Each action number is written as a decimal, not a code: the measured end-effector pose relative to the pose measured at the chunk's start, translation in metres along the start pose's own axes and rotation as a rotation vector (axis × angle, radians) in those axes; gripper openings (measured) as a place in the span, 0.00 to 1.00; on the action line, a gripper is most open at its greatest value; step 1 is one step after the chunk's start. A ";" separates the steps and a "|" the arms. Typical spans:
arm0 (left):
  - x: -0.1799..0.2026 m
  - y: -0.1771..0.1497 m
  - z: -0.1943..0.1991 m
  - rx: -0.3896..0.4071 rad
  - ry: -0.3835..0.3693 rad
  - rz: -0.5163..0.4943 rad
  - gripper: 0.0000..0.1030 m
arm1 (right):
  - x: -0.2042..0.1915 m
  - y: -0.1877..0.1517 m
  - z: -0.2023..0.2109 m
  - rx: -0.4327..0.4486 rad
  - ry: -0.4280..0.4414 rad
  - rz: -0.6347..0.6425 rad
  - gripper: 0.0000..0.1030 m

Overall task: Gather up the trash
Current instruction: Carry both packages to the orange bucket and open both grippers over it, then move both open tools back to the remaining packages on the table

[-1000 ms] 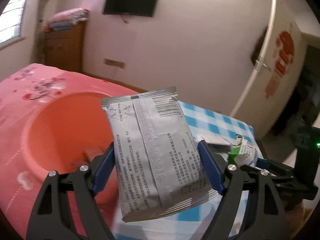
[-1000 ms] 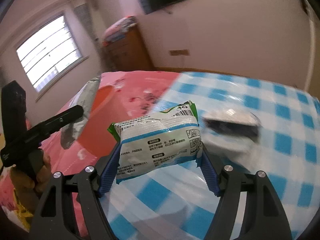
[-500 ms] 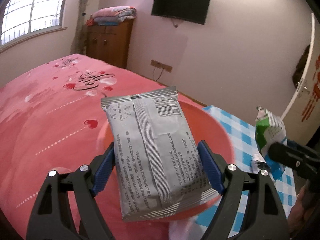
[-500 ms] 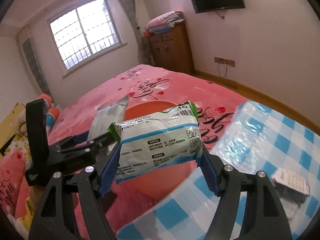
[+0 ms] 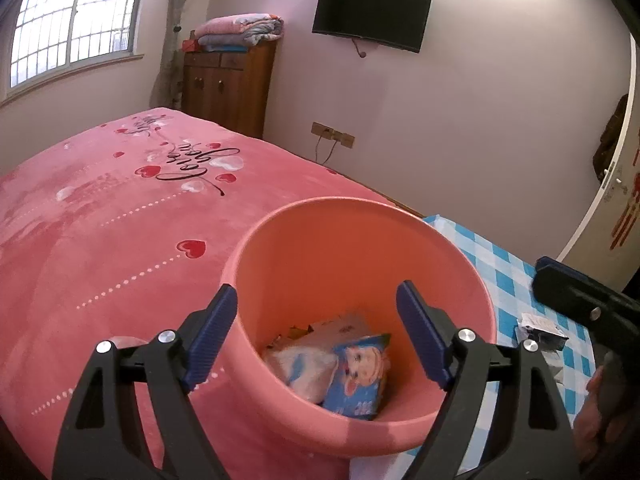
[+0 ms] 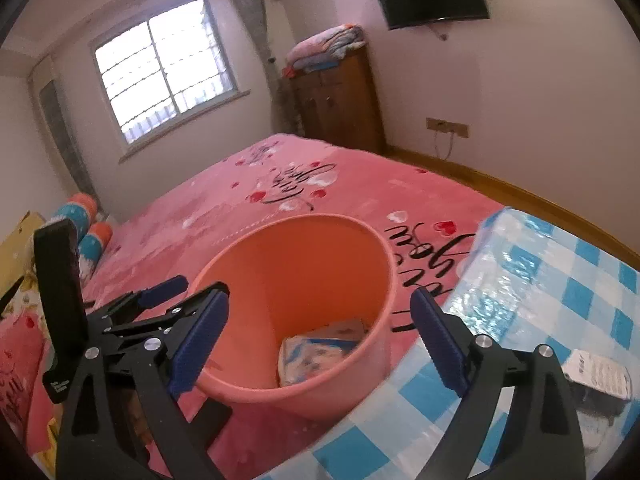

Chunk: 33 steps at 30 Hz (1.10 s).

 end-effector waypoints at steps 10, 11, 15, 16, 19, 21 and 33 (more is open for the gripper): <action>0.023 -0.001 0.020 0.054 -0.033 -0.040 0.85 | 0.033 -0.022 0.041 0.066 -0.057 -0.098 0.88; 0.027 -0.001 0.022 0.054 -0.042 -0.044 0.85 | 0.037 -0.026 0.045 0.070 -0.068 -0.107 0.88; 0.041 -0.007 0.027 0.049 -0.070 -0.062 0.86 | 0.047 -0.038 0.057 0.077 -0.081 -0.141 0.88; 0.045 -0.008 0.028 0.048 -0.075 -0.067 0.86 | 0.049 -0.041 0.059 0.081 -0.088 -0.149 0.88; 0.058 -0.013 0.034 0.050 -0.096 -0.088 0.86 | 0.057 -0.049 0.070 0.089 -0.103 -0.173 0.91; 0.067 -0.016 0.037 0.049 -0.111 -0.101 0.86 | 0.063 -0.055 0.079 0.099 -0.116 -0.190 0.91; 0.127 -0.051 0.048 0.013 -0.184 -0.211 0.86 | 0.100 -0.082 0.131 0.157 -0.207 -0.234 0.91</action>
Point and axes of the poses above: each gripper's, at about its wrist camera, not at the fingertips, and z roughly against the way its jaws point, x to its right, y to its top, the point moved 10 cm from there along -z, roughly the way its jaws point, and after that the axes turned 5 degrees about y, right-handed, at the moved point
